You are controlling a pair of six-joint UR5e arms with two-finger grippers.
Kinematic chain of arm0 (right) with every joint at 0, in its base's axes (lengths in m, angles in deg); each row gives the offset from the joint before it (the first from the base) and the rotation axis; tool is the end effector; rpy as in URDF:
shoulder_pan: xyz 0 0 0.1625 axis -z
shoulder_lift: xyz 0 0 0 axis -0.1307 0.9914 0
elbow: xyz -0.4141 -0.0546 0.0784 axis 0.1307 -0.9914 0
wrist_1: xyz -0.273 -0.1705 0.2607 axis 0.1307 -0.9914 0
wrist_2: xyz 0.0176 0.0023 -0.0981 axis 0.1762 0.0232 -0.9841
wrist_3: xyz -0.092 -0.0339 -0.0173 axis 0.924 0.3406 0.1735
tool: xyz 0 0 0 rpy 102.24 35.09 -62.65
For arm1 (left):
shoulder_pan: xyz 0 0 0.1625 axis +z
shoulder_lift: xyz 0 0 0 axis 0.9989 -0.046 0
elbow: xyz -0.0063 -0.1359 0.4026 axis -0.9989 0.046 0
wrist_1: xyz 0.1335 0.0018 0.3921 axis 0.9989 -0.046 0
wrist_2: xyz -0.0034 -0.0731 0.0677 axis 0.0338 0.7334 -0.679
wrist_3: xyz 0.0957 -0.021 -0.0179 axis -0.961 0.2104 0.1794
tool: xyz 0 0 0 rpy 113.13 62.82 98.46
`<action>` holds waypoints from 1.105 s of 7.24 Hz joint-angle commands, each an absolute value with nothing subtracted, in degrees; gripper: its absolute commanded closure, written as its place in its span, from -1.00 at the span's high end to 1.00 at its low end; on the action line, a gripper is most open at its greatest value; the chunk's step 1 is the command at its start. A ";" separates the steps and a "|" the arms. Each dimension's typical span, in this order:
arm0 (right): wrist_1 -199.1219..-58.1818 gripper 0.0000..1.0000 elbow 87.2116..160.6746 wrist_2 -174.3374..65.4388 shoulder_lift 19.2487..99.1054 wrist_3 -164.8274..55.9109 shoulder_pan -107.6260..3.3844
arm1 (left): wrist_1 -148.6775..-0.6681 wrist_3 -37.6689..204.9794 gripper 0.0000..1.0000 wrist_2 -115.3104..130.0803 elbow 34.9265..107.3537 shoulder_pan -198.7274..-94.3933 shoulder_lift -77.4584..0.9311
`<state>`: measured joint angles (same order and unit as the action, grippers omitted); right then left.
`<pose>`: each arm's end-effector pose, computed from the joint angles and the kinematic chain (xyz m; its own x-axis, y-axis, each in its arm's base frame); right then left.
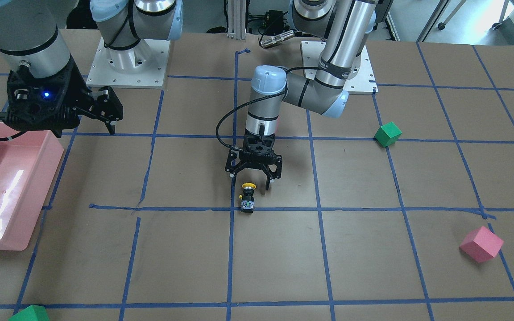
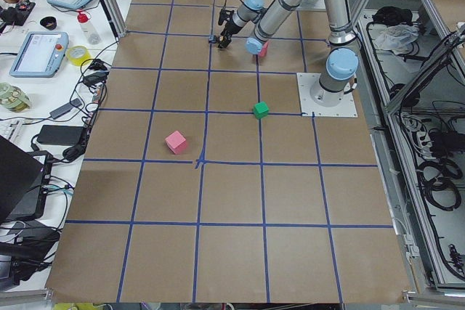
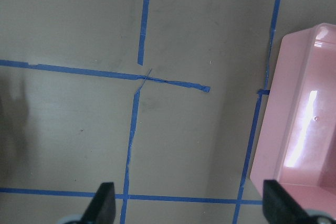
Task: Align button upright
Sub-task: 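Grasp the switch body with the left gripper and lift it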
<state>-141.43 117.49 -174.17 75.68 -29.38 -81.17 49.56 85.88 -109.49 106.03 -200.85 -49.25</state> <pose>0.1098 -0.5208 0.4856 -0.9853 -0.1278 0.1138 -0.1254 0.9917 0.0281 -0.3169 -0.4181 0.1364 -0.9911 0.1088 0.0766 0.0529 0.8506 -0.5231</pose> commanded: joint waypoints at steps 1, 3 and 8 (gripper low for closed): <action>-141.03 1.00 117.08 -173.62 76.29 -31.27 -81.52 | 49.96 86.24 0.16 -109.60 105.68 -201.27 -49.00; -140.94 1.00 116.56 -169.69 76.91 -31.28 -81.96 | 49.96 85.71 -0.42 -109.60 105.94 -201.53 -47.86; -140.76 1.00 116.64 -169.32 77.00 -31.37 -81.87 | 27.77 85.36 -1.00 -109.68 99.13 -200.75 -41.02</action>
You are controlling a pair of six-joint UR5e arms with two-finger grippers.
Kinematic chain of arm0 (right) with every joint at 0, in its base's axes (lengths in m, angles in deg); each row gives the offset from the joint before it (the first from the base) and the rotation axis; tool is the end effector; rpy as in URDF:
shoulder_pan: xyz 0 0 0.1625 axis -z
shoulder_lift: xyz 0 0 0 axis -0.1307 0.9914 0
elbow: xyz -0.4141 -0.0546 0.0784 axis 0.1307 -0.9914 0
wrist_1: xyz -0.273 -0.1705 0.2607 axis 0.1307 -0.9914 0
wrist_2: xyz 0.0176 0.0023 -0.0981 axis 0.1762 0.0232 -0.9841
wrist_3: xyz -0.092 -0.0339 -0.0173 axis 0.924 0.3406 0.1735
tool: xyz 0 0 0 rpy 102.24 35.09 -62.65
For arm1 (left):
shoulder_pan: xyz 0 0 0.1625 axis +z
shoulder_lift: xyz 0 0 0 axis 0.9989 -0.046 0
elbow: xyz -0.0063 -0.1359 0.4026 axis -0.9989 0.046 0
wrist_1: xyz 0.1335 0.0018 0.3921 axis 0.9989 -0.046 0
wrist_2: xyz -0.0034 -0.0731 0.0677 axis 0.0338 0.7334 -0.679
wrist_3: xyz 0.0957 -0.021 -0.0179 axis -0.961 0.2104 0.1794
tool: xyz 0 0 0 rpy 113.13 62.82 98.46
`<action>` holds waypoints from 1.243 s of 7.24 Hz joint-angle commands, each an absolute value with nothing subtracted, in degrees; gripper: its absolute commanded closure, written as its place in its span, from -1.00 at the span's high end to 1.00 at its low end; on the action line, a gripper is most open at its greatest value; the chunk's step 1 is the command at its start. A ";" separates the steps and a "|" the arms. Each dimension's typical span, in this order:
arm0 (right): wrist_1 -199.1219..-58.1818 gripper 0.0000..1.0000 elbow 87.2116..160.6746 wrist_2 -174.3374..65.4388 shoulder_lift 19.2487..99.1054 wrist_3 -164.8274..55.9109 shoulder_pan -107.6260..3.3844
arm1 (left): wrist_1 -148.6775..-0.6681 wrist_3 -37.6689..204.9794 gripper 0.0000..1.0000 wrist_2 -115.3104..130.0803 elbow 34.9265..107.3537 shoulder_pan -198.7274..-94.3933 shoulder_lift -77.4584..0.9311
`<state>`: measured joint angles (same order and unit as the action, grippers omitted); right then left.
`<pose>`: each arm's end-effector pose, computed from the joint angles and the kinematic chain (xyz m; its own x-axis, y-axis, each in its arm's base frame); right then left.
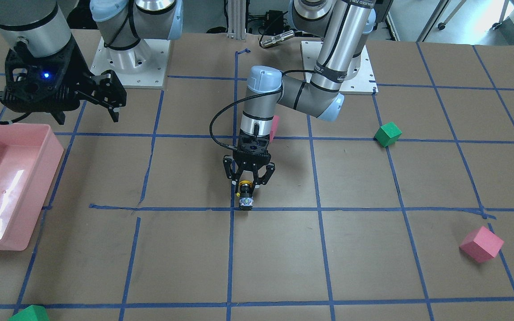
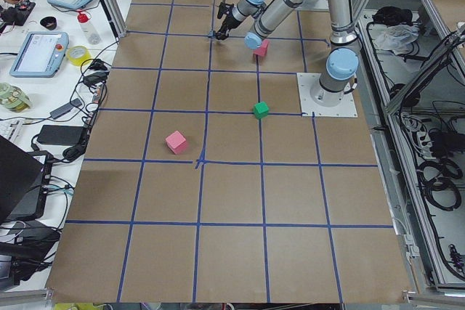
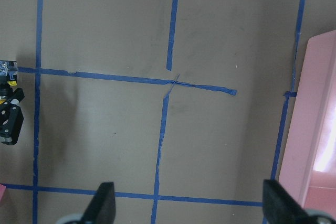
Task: Align button upright
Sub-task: 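Grasp the switch body with the left gripper and lift it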
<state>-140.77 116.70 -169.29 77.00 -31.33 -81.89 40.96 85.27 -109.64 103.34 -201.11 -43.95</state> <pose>0.1249 -0.5120 0.5025 -0.9940 -0.1046 0.0333 -0.1050 0.9944 -0.0107 -0.3239 -0.4290 0.1787 -0.9905 0.1204 0.0658 0.0695 0.8538 -0.5160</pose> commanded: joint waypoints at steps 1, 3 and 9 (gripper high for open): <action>-140.76 1.00 116.55 -169.23 77.08 -31.37 -81.87 | 9.97 86.67 -1.00 -109.69 91.34 -200.48 -38.82; -140.50 1.00 116.73 -169.23 78.31 -31.37 -81.87 | -22.33 96.04 -1.00 -107.16 75.68 -198.91 -37.48; -138.48 1.00 116.99 -168.70 78.31 -32.50 -81.96 | -33.10 136.16 -1.00 -65.23 73.60 -186.62 -43.27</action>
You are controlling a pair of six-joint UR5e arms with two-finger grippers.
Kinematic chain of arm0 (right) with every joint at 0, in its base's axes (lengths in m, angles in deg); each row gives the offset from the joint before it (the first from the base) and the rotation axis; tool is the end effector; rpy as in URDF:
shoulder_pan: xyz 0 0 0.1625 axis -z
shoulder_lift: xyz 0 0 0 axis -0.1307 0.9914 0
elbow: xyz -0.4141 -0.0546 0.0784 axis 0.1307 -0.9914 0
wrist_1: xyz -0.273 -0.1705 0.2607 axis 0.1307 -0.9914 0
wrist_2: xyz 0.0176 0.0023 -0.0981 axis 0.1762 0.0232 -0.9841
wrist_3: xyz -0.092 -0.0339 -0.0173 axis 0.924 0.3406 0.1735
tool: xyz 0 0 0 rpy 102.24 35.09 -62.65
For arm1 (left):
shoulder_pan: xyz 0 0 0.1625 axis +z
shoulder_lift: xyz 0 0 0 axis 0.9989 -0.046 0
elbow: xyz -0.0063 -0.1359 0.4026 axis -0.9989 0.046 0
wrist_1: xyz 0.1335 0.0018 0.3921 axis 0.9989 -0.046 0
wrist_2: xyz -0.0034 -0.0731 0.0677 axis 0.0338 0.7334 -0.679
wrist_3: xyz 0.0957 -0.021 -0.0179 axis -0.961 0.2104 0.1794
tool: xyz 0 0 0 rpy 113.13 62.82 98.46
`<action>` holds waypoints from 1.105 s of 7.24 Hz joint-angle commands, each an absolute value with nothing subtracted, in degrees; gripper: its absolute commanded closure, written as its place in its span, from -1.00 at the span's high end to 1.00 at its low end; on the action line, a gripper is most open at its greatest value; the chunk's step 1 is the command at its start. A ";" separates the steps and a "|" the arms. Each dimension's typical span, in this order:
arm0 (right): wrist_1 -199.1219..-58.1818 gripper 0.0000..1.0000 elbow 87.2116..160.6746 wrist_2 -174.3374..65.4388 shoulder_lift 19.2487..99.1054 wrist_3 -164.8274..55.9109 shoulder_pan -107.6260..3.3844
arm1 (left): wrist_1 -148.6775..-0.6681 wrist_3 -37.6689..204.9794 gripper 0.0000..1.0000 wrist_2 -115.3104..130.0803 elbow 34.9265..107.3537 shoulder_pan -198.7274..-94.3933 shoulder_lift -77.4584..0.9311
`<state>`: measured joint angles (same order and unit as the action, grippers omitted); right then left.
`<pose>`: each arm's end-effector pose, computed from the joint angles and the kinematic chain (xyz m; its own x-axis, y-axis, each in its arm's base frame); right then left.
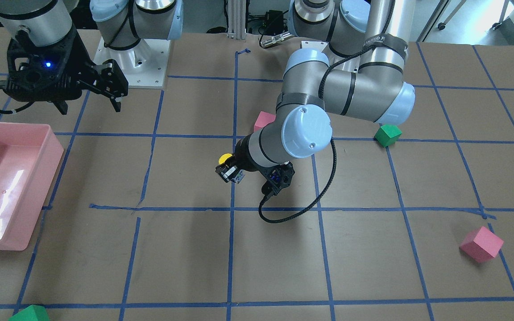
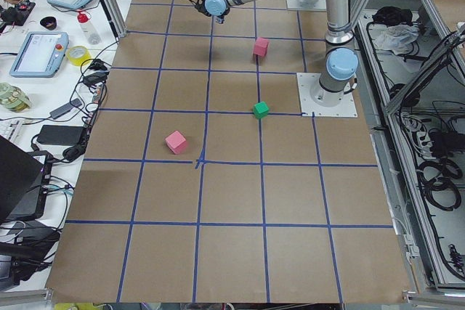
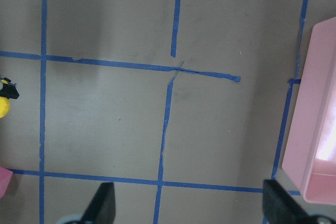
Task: Align button upright
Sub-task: 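Rotate the switch upright with the left gripper and place it cap-up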
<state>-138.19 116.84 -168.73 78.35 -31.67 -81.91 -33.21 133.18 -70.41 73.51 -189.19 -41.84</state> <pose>0.1262 -0.4992 0.5086 -0.9948 -0.0997 0.0209 -0.0995 0.9950 0.0118 -0.3075 -0.5483 0.2774 -0.5442 -0.8368 0.0597 -0.6660 0.4742 0.5758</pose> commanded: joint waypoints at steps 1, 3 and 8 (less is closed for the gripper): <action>-138.48 1.00 117.34 -168.70 78.31 -34.16 -81.96 | -32.67 135.73 -1.00 -61.12 73.69 -184.16 -44.93; -138.48 1.00 117.61 -168.70 78.31 -34.18 -81.96 | -29.07 129.09 -1.00 -54.86 75.87 -181.07 -48.01; -138.30 1.00 117.87 -168.79 78.05 -34.18 -81.87 | -26.86 121.75 -1.00 -52.11 76.67 -180.27 -53.38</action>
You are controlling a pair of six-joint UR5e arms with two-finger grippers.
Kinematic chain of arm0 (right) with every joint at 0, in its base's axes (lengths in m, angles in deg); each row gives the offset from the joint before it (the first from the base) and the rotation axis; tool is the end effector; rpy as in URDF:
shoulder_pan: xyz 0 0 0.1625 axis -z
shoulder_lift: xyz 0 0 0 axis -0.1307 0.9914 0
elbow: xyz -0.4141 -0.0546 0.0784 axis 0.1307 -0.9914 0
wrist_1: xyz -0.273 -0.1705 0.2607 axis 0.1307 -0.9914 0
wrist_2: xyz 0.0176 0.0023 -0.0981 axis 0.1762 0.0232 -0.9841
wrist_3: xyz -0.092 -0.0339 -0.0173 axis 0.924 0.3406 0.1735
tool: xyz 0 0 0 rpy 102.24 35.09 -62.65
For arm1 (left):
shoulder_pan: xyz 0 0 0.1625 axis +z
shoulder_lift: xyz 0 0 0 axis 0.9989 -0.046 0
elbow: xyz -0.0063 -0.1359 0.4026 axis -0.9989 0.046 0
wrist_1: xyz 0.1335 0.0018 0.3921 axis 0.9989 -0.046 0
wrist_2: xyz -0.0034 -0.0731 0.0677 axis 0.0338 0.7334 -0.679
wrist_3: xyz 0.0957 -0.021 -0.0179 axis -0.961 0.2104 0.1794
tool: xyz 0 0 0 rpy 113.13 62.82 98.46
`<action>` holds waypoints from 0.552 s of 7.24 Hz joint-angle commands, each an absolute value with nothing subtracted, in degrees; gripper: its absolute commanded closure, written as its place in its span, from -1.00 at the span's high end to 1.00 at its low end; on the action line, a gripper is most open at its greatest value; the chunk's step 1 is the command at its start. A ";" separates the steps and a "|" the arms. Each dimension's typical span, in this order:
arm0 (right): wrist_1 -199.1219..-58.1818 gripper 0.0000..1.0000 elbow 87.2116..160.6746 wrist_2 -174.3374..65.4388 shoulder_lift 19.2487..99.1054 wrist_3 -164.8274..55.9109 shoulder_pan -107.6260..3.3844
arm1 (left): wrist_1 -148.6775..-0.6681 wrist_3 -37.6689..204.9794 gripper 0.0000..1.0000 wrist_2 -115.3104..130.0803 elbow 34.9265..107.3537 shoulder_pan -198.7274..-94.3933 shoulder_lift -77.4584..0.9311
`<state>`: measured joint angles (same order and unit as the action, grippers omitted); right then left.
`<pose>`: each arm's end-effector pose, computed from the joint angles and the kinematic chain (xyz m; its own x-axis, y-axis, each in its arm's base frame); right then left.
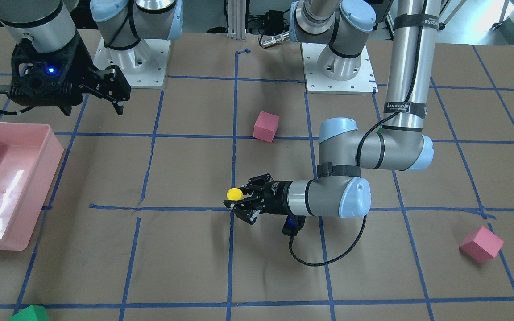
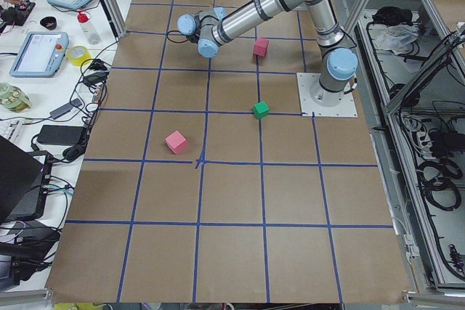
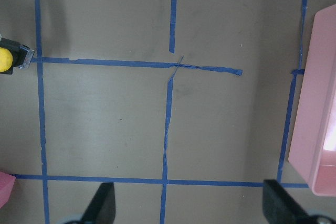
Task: Align button upright
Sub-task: 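Rotate the switch upright with the left gripper and place it cap-up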
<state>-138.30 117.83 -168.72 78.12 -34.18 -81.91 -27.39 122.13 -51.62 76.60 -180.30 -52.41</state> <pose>0.1262 -0.4993 0.4984 -0.9982 -0.0564 0.0199 -0.0558 0.9980 0.0302 -0.2433 -0.5983 0.1730 -0.4106 -0.8926 0.1861 -0.4683 0.3815 0.7970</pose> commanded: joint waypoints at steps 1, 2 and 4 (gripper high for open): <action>-138.30 1.00 117.96 -168.70 78.05 -34.09 -81.96 | -26.86 121.83 -0.73 -52.12 76.59 -180.27 -53.47; -138.30 1.00 117.96 -168.70 78.05 -34.09 -81.87 | -26.86 121.92 0.56 -52.12 76.41 -180.27 -53.56; -138.30 1.00 118.05 -168.79 77.96 -34.00 -81.87 | -26.86 121.66 1.00 -52.73 76.06 -180.27 -53.39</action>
<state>-138.30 117.98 -168.72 78.03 -34.07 -81.92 -26.87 121.85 -52.27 76.34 -180.27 -53.48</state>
